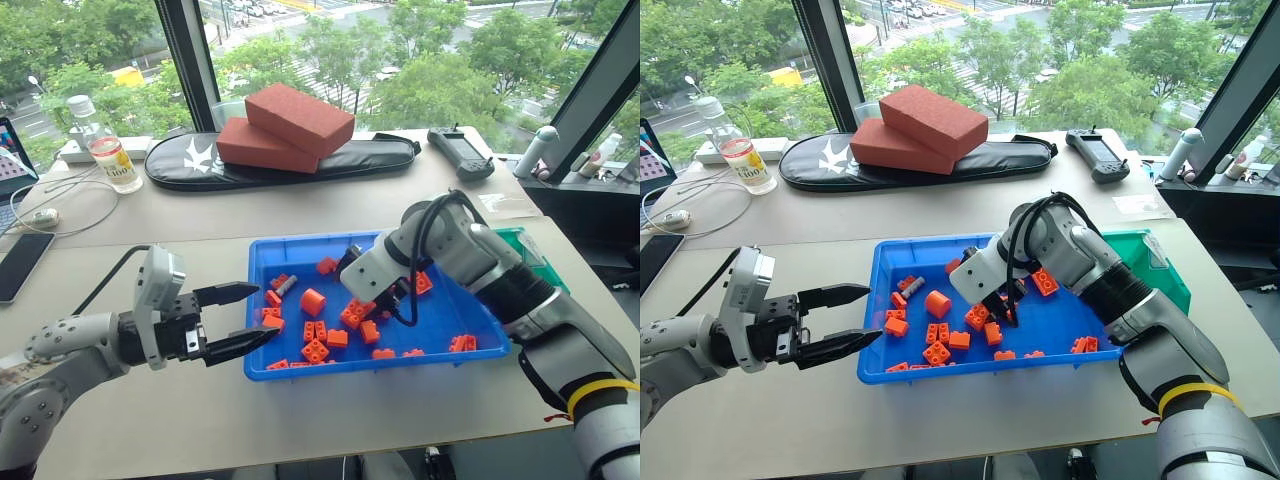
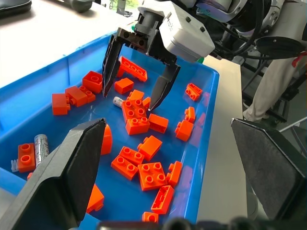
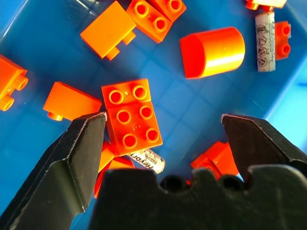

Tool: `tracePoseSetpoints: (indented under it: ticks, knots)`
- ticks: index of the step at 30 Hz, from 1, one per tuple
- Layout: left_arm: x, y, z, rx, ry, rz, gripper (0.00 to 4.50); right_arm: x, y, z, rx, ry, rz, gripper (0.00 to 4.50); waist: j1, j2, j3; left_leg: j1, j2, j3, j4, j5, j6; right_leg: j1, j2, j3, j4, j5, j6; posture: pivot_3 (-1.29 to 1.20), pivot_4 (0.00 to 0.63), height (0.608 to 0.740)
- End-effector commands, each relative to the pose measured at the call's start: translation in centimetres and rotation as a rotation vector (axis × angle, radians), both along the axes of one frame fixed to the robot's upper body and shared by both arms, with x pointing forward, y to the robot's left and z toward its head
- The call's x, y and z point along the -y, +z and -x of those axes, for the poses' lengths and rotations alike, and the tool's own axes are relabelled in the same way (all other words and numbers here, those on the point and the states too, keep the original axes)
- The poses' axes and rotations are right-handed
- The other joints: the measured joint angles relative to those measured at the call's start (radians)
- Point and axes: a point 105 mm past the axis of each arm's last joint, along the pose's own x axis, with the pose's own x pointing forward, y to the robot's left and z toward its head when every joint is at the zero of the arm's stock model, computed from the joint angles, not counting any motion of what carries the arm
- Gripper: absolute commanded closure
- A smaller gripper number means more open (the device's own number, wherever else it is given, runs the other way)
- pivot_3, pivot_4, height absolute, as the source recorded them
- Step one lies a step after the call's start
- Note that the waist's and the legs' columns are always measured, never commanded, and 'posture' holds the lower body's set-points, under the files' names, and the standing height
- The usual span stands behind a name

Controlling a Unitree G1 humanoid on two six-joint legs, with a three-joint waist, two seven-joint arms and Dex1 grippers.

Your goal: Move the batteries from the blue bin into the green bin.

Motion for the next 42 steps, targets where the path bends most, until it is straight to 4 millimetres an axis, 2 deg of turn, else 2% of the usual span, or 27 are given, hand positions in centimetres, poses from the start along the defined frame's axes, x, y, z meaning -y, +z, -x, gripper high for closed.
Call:
tracePoseSetpoints:
  ticks: [1,2,5,12,15,22,26,29,33,35,37,41,42]
  knots:
    - [0.4,0.7,0.5,0.035,-0.015,0.009,0.00,0.2,0.2,-0.3,0.019,0.013,0.034,0.03,0.000,0.000,0.000,0.000,0.000,0.000,0.000,0.000,0.000,0.000,0.000,0.000,0.000,0.000,0.000,0.00,0.150,0.740]
    - [0.4,0.7,0.5,0.036,-0.013,0.010,0.00,0.3,0.1,-0.4,0.016,0.011,0.043,0.03,0.000,0.000,0.000,0.000,0.000,0.000,0.000,0.000,0.000,0.000,0.000,0.000,0.000,0.000,0.000,0.00,0.150,0.740]
    - [0.3,0.7,0.5,0.039,-0.007,0.010,0.00,0.6,-0.2,-0.5,0.012,0.009,0.069,0.70,0.000,0.000,0.000,0.000,0.000,0.000,0.000,0.000,0.000,0.000,0.000,0.000,0.000,0.000,0.000,0.00,0.150,0.740]
    - [0.3,0.6,0.4,0.041,-0.001,0.010,0.00,0.5,-0.1,-0.5,0.006,0.009,0.061,2.97,0.000,0.000,0.000,0.000,0.000,0.000,0.000,0.000,0.000,0.000,0.000,0.000,0.000,0.000,0.000,0.00,0.150,0.740]
    - [0.3,0.6,0.3,0.042,0.000,0.009,0.00,0.5,0.3,-0.5,0.007,0.000,0.044,3.01,0.000,0.000,0.000,0.000,0.000,0.000,0.000,0.000,0.000,0.000,0.000,0.000,0.000,0.000,0.000,0.00,0.150,0.740]
    - [0.0,0.6,0.1,0.042,0.005,0.006,0.00,1.9,5.0,0.2,-0.039,-0.100,-0.126,3.01,0.002,0.000,0.000,0.000,0.000,0.000,0.000,0.000,0.000,0.000,0.000,0.000,0.000,0.000,0.000,0.00,0.150,0.740]
    - [0.0,0.6,0.0,0.044,0.006,0.005,0.00,4.0,7.3,1.2,-0.107,-0.208,-0.254,3.01,0.003,0.000,0.000,0.000,0.000,0.000,0.000,0.000,0.000,0.000,0.000,0.000,0.000,0.000,0.000,0.00,0.150,0.740]
    - [0.0,0.7,0.0,0.045,0.005,0.004,0.00,6.5,6.7,0.9,-0.116,-0.348,-0.275,3.01,0.004,0.000,0.000,0.000,0.000,0.000,0.000,0.000,0.000,0.001,0.000,0.000,0.000,0.000,0.000,0.00,0.150,0.740]
    - [0.0,0.7,0.1,0.044,0.005,0.004,0.00,10.1,4.0,0.1,-0.085,-0.526,-0.290,3.01,0.005,0.000,0.000,0.000,0.000,0.000,0.000,0.000,0.000,0.001,0.000,0.000,-0.001,0.000,0.000,0.00,0.150,0.740]
    - [0.0,0.7,0.1,0.042,0.004,0.003,0.00,10.5,3.4,0.5,-0.109,-0.557,-0.303,2.01,0.002,0.001,0.000,0.000,0.000,0.000,0.001,0.000,0.000,0.001,0.000,0.000,0.000,0.000,0.000,0.00,0.150,0.740]
    - [-0.1,0.7,0.1,0.040,0.003,0.001,0.00,10.1,3.3,1.0,-0.138,-0.562,-0.336,1.47,-0.006,0.001,0.001,0.000,0.000,0.000,0.000,0.000,0.000,0.000,0.000,0.001,0.000,0.000,0.000,0.00,0.150,0.740]
    - [-0.1,0.7,-0.1,0.039,-0.001,0.000,0.00,7.3,3.9,1.4,-0.158,-0.515,-0.420,0.04,-0.016,0.001,0.001,0.000,0.000,0.000,0.000,0.000,0.000,0.000,0.000,0.001,0.001,0.000,0.000,0.00,0.150,0.740]
    - [0.0,0.7,-0.1,0.039,-0.003,0.000,0.00,6.5,4.0,1.5,-0.169,-0.500,-0.430,0.01,-0.016,0.001,0.001,0.000,0.000,0.000,0.000,0.000,0.000,0.000,0.000,0.001,0.001,0.000,0.000,0.00,0.150,0.740]
